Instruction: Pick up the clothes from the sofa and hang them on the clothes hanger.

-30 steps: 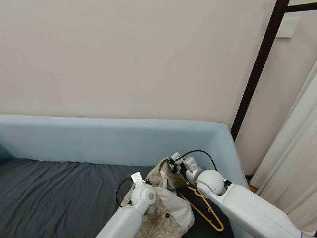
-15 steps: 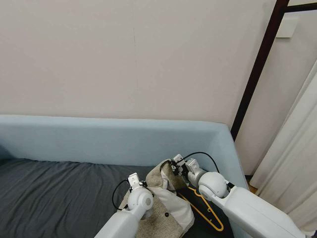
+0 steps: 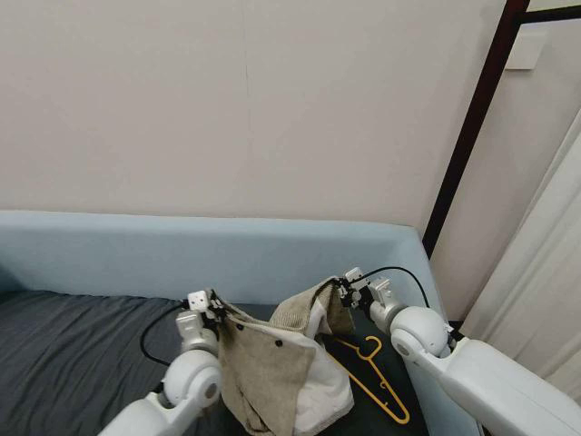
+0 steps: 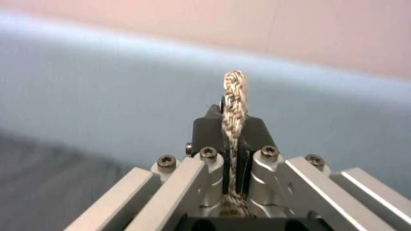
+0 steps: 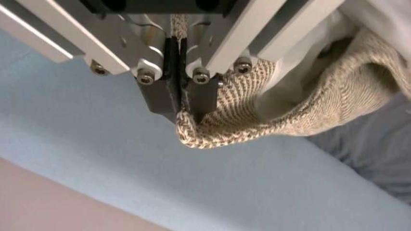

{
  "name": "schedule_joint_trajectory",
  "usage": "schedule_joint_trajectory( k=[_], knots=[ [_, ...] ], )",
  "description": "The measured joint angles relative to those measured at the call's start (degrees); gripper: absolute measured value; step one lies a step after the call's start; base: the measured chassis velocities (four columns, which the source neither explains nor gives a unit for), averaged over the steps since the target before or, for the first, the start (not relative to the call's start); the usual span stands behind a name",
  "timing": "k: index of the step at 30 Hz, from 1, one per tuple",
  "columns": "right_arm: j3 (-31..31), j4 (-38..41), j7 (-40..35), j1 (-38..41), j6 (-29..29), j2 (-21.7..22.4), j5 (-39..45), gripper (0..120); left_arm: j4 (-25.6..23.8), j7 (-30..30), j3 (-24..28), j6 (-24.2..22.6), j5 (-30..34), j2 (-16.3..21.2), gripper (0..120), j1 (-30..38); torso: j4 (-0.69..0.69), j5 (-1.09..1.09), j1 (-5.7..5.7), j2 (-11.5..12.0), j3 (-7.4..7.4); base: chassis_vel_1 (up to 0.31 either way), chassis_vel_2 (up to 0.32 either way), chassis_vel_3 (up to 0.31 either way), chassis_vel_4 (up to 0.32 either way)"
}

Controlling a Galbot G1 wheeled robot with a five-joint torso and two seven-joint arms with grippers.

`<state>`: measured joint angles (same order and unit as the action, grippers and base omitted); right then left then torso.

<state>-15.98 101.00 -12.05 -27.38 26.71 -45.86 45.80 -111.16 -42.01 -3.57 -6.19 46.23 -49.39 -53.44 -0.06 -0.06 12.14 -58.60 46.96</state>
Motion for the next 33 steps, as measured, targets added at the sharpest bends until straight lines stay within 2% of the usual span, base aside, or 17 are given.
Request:
schedule_joint_trajectory(
  k=[1,6,7,9,11,14,17,18,19,21,22,26,27,28,30,33],
  knots=[
    [0.0,0.0,0.0,0.0,0.0,0.0,0.0,0,0.0,0.0,0.0,0.0,0.0,0.0,0,0.0,0.0,0.0,0.0,0.0,0.0,0.0,0.0,0.0,0.0],
    [5.1,6.6,-4.6,0.6,5.1,3.6,10.2,0,-3.9,8.4,-3.1,9.4,-6.1,11.4,0,-2.7,-0.01,0.01,0.0,0.0,0.0,0.0,0.0,0.0,0.0],
    [5.1,6.6,-4.6,0.6,5.1,3.6,10.2,0,-3.9,8.4,-3.1,9.4,-6.1,11.4,0,-2.7,-0.01,0.01,0.0,0.0,0.0,0.0,0.0,0.0,0.0],
    [7.3,9.7,-6.5,0.1,7.1,5.4,13.4,0,-5.4,9.7,-4.2,11.2,-7.4,14.5,0,-5.1,0.0,-0.01,0.0,0.0,-0.01,0.0,0.0,0.0,0.0],
    [8.7,11.4,-7.2,-0.7,7.9,6.3,14.9,0,-6.1,9.7,-4.8,11.7,-8.0,15.3,0,-6.1,0.0,-0.01,0.0,0.0,0.0,0.0,0.0,0.0,0.0],
    [13.9,16.2,-8.1,-4.5,9.3,9.7,17.4,0,-8.3,10.0,-7.6,13.2,-10.6,17.4,0,-11.1,-0.03,0.0,0.0,0.0,0.0,0.0,0.0,0.0,0.0],
    [17.7,19.7,-8.3,-8.0,9.9,12.2,18.1,0,-10.2,9.3,-9.4,13.3,-11.1,18.1,0,-13.7,0.01,0.02,0.0,0.0,0.0,0.0,0.0,0.0,0.0],
    [19.1,21.1,-8.6,-9.4,10.1,13.2,18.2,0,-11.1,8.9,-10.2,13.2,-11.1,18.3,0,-14.7,-0.01,0.01,0.0,0.0,-0.01,0.0,0.0,0.0,0.0],
    [20.7,23.3,-9.2,-11.3,10.5,14.5,18.3,0,-12.5,8.0,-12.2,12.8,-11.1,18.3,0,-16.6,-0.06,0.0,0.0,0.0,-0.01,0.0,0.0,0.0,0.0],
    [22.5,27.3,-10.6,-13.4,11.3,16.2,19.3,0,-16.7,6.0,-18.1,11.2,-11.0,18.0,0,-22.4,-0.06,0.02,0.0,0.0,-0.01,0.0,0.0,0.0,0.0],
    [22.5,27.3,-10.6,-13.4,11.3,16.2,19.3,0,-16.7,6.0,-18.1,11.2,-11.0,18.0,0,-22.4,-0.06,0.02,0.0,0.0,-0.01,0.0,0.0,0.0,0.0],
    [24.3,33.4,-14.5,-14.3,14.0,17.6,23.8,0,-24.5,4.3,-31.1,8.9,-10.7,16.0,0,-36.8,0.02,0.01,0.0,0.0,-0.01,0.0,0.0,0.0,0.0],
    [24.3,33.4,-14.5,-14.3,14.0,17.6,23.8,0,-24.5,4.3,-31.1,8.9,-10.7,16.0,0,-36.8,0.02,0.01,0.0,0.0,-0.01,0.0,0.0,0.0,0.0],
    [24.6,34.4,-15.4,-14.3,14.7,17.7,25.3,0,-26.1,4.4,-34.4,8.4,-10.5,15.3,0,-40.6,0.04,0.01,-0.01,0.0,-0.01,0.0,0.0,0.0,0.0],
    [24.6,35.4,-16.6,-14.1,15.3,17.5,27.5,0,-27.7,4.6,-37.8,6.3,-9.9,14.5,0,-44.4,0.02,0.02,-0.01,0.0,-0.01,0.0,0.0,0.0,0.0],
    [23.5,34.7,-16.9,-14.1,15.3,16.5,27.9,0,-26.8,4.9,-36.3,5.2,-9.8,14.1,0,-44.2,-0.01,0.01,-0.01,0.0,-0.01,0.0,0.0,0.0,0.0]
  ],
)
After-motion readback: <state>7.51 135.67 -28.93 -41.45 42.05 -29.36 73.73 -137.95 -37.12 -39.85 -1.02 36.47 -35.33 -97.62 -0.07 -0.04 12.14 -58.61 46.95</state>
